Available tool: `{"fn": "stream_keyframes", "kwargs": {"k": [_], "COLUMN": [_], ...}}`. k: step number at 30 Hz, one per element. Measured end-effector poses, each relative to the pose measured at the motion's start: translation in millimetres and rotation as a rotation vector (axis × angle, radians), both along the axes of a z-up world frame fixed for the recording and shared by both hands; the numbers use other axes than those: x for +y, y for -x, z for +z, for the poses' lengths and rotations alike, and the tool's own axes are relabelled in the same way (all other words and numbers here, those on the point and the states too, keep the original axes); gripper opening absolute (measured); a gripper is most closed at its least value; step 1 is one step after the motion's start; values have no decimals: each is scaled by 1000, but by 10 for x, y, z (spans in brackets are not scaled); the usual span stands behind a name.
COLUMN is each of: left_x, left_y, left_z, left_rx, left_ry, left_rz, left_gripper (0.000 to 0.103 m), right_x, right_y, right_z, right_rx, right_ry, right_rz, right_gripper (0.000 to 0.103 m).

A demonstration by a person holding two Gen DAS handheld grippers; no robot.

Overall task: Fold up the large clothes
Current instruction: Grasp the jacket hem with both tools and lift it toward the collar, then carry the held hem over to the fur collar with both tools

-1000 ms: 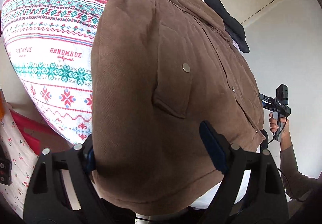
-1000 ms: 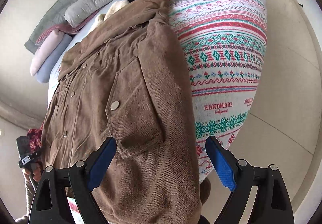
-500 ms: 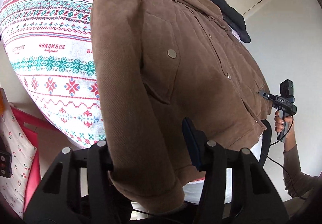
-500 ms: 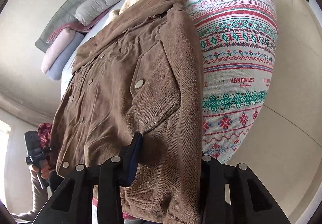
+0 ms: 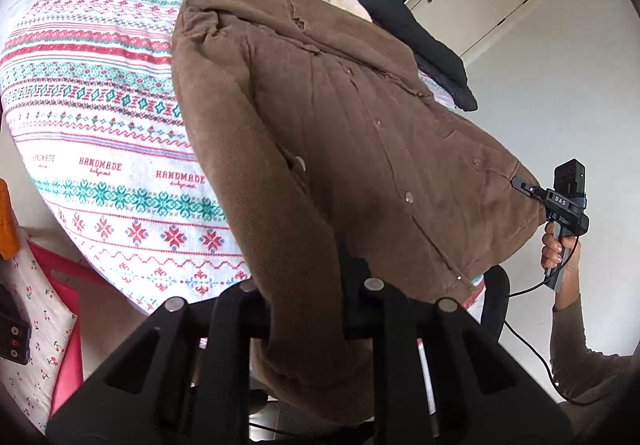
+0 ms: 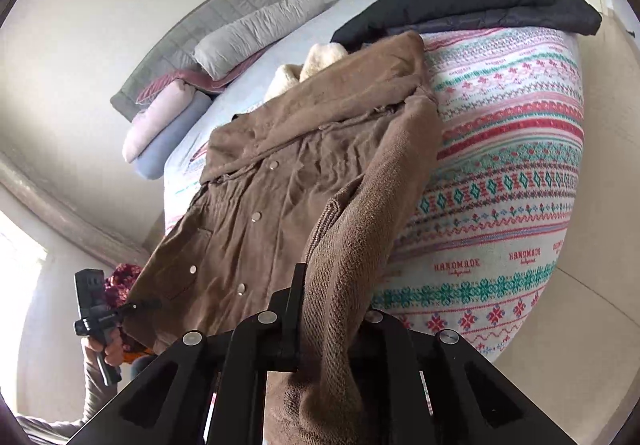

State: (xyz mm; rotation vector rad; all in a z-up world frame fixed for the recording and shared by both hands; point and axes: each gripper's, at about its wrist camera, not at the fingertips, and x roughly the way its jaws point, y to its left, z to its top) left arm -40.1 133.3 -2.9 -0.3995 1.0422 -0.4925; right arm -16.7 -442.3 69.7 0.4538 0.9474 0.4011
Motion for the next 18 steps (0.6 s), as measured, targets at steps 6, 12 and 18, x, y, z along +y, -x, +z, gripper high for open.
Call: {"fn": "stream_keyframes", "kwargs": {"k": [6, 12, 18], "left_x": [-72, -36, 160], "left_y": [-448, -1181, -2092], "left_z": [665, 1129, 1185], "left_rx": [-157, -248, -280], "left_ry": [73, 102, 133], "left_rz": [40, 149, 239], "left_gripper": [18, 18, 18], "right_x": [213, 289, 134], "right_y": [-498, -1199, -2159], "right_z": [536, 928, 991], "right_rx": [-108, -187, -167], "right_ry": [14, 17, 29], "right_rz": [18, -27, -141], "right_gripper": [10, 10, 10]}}
